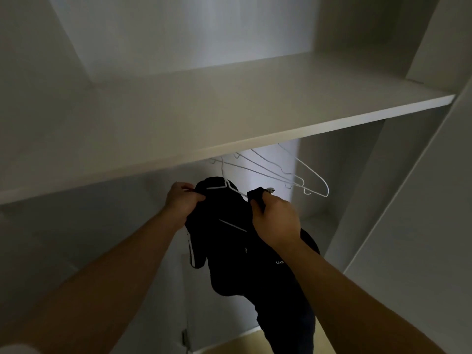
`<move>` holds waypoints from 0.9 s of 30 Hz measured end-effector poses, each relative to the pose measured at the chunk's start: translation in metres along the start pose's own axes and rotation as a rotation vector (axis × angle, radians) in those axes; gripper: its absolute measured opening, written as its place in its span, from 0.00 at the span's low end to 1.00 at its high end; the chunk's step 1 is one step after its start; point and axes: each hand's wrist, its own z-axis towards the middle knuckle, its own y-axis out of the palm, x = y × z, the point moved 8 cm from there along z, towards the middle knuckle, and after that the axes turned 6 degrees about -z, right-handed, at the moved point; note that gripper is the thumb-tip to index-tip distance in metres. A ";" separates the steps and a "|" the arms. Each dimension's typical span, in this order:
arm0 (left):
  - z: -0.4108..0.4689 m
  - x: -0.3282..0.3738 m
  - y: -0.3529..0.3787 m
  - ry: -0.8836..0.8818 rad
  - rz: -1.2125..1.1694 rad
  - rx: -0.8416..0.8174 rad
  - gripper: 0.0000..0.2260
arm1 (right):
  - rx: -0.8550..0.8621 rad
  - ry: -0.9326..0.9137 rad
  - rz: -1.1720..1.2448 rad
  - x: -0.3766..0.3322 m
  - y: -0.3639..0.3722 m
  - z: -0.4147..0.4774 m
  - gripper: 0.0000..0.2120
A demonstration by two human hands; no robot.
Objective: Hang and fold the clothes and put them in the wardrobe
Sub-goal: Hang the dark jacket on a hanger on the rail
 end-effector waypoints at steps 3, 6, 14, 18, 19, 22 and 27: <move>0.008 0.000 -0.002 -0.073 -0.033 0.004 0.28 | -0.037 -0.005 0.022 0.000 0.009 0.013 0.12; 0.019 0.011 0.006 0.010 -0.012 -0.075 0.27 | -0.003 -0.006 0.036 0.000 0.018 0.027 0.11; 0.064 0.032 0.025 0.681 0.498 0.113 0.09 | 0.129 -0.054 0.060 0.006 0.062 0.065 0.12; 0.074 0.042 0.027 0.979 0.450 0.325 0.07 | 0.293 -0.142 0.022 0.006 0.073 0.088 0.13; 0.080 0.042 0.028 0.991 0.347 0.289 0.07 | 0.344 -0.164 0.002 0.006 0.075 0.092 0.13; 0.092 0.043 0.033 1.041 0.111 0.203 0.08 | 0.516 -0.233 -0.069 0.006 0.078 0.100 0.11; 0.086 0.042 0.037 1.183 -0.022 0.231 0.14 | 0.731 -0.298 -0.094 0.005 0.080 0.103 0.09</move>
